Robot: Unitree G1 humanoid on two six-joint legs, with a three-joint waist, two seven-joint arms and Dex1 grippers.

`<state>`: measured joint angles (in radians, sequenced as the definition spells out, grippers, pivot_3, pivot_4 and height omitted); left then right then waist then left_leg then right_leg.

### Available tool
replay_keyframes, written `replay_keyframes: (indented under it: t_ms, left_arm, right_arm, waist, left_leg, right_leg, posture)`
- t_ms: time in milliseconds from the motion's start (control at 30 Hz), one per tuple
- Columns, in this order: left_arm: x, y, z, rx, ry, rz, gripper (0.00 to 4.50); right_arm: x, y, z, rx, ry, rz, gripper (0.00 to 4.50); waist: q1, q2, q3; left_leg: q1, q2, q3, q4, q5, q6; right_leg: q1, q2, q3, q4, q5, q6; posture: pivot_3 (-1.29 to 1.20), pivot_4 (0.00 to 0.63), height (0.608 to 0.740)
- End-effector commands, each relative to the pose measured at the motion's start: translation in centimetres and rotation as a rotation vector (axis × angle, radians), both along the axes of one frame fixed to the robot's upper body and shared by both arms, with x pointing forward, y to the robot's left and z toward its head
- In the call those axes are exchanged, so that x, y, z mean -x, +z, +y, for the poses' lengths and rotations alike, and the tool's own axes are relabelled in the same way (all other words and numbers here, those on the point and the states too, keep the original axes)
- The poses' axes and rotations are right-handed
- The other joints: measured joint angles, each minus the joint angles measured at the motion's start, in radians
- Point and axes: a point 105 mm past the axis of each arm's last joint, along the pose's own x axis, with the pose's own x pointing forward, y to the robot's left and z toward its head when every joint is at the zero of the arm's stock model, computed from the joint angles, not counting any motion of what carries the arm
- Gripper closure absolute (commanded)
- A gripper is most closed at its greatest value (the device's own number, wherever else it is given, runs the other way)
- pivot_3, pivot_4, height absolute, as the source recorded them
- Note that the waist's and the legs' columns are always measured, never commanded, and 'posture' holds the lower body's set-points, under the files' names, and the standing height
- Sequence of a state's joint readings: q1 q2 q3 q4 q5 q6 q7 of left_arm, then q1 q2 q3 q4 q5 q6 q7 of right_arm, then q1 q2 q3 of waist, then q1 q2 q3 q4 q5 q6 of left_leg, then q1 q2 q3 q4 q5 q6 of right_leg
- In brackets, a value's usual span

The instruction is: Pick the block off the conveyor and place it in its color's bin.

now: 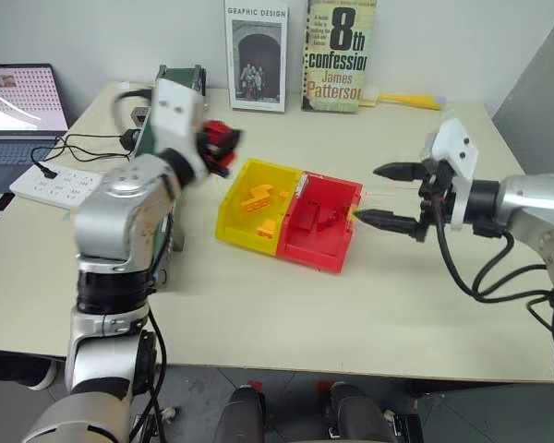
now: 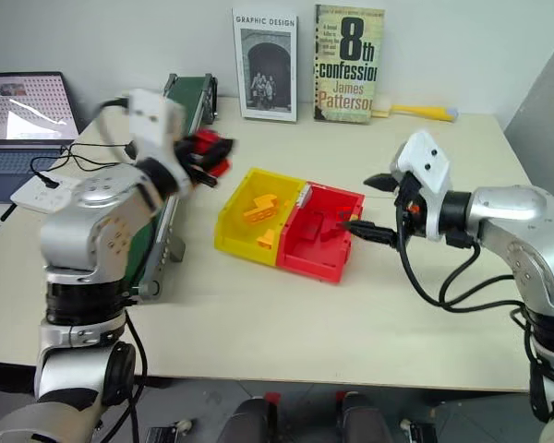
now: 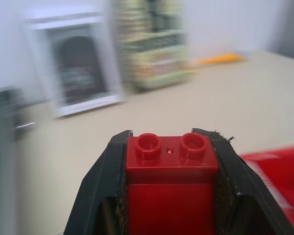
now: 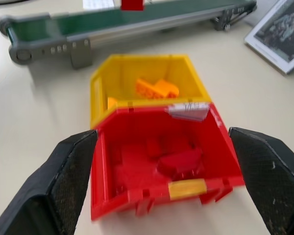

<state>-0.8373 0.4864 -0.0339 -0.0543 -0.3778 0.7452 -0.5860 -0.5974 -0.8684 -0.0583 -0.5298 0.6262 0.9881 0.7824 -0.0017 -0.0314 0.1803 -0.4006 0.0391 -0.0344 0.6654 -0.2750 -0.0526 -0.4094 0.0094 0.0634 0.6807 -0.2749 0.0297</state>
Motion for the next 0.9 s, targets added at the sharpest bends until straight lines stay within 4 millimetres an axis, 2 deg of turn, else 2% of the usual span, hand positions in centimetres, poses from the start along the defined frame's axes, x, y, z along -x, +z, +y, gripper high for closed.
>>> replay_keyframes:
  t_ms: [33, 233, 300, 333, 533, 633, 667, 733, 900]
  left_arm:
    - [2.3, -1.1, -5.7, -0.147, -0.372, -0.001, 2.99]
    - [1.2, -3.9, -7.0, -0.227, -0.473, 0.022, 2.99]
    - [1.0, -4.2, -7.1, -0.225, -0.484, 0.031, 2.28]
    - [0.9, -4.5, -7.1, -0.235, -0.493, 0.035, 2.21]
    - [0.8, -4.5, -6.8, -0.246, -0.517, 0.037, 0.89]
    - [0.4, -3.7, -4.9, -0.265, -0.471, 0.030, 0.15]
    - [0.4, -3.5, -4.1, -0.278, -0.451, 0.028, 0.05]
    - [0.4, -3.1, -2.6, -0.300, -0.420, 0.033, 0.05]
    - [2.2, -2.9, 4.0, -0.397, -0.339, 0.090, 0.05]
  right_arm:
    - [2.4, 0.3, 0.1, -0.011, -0.031, -0.028, 0.00]
    - [3.0, -0.3, 0.0, -0.051, -0.126, -0.028, 0.00]
    - [3.1, -0.4, 0.0, -0.061, -0.141, -0.027, 0.00]
    - [3.2, -0.5, -0.1, -0.067, -0.158, -0.028, 0.00]
    - [3.3, -0.6, -0.7, -0.074, -0.203, -0.026, 0.00]
    - [3.1, -0.6, -0.9, -0.063, -0.187, -0.016, 0.00]
    - [2.9, -0.5, -0.9, -0.056, -0.177, -0.014, 0.00]
    - [2.5, -0.4, -1.0, -0.047, -0.160, -0.011, 0.00]
    - [0.9, -0.1, -1.2, -0.017, -0.055, 0.002, 0.00]
  waist:
    - [-0.002, 0.000, 0.000]
    - [-0.031, 0.001, 0.000]
    - [-0.032, 0.001, 0.000]
    - [-0.031, 0.001, 0.000]
    - [-0.027, 0.001, 0.000]
    - [-0.027, 0.001, 0.000]
    - [-0.029, 0.001, 0.000]
    - [-0.035, 0.001, 0.000]
    - [-0.046, 0.002, 0.001]
  left_leg:
    - [0.001, 0.000, 0.001, 0.000, 0.000, 0.000]
    - [0.003, 0.002, 0.003, 0.000, 0.000, 0.001]
    - [0.003, 0.002, 0.003, -0.001, 0.000, 0.001]
    - [0.002, 0.002, 0.003, -0.001, 0.000, 0.001]
    - [0.001, 0.001, 0.003, 0.000, 0.000, 0.001]
    - [0.001, 0.001, 0.003, 0.000, 0.000, 0.001]
    - [0.001, 0.001, 0.003, 0.000, 0.000, 0.001]
    - [0.002, 0.002, 0.004, 0.000, 0.000, 0.001]
    - [0.003, 0.004, 0.005, -0.001, 0.000, 0.001]
  right_leg:
    - [0.000, 0.000, 0.001, 0.000, 0.000, 0.000]
    - [0.001, 0.003, 0.005, 0.001, 0.000, 0.000]
    - [0.000, 0.004, 0.006, 0.001, 0.000, 0.000]
    - [0.000, 0.004, 0.006, 0.001, 0.000, 0.000]
    - [-0.001, 0.003, 0.005, 0.000, 0.000, 0.000]
    - [0.000, 0.004, 0.005, 0.000, 0.000, 0.000]
    - [-0.001, 0.004, 0.005, 0.000, 0.000, 0.000]
    - [-0.001, 0.004, 0.006, 0.000, 0.000, 0.000]
    - [-0.001, 0.005, 0.007, 0.001, 0.000, 0.000]
  posture:
    - [0.00, 0.150, 0.740]
    - [0.00, 0.150, 0.740]
    - [0.00, 0.150, 0.740]
    - [0.00, 0.150, 0.740]
    - [0.00, 0.150, 0.740]
    - [0.00, 0.150, 0.740]
    - [0.00, 0.150, 0.740]
    - [0.00, 0.150, 0.740]
    - [0.00, 0.150, 0.740]
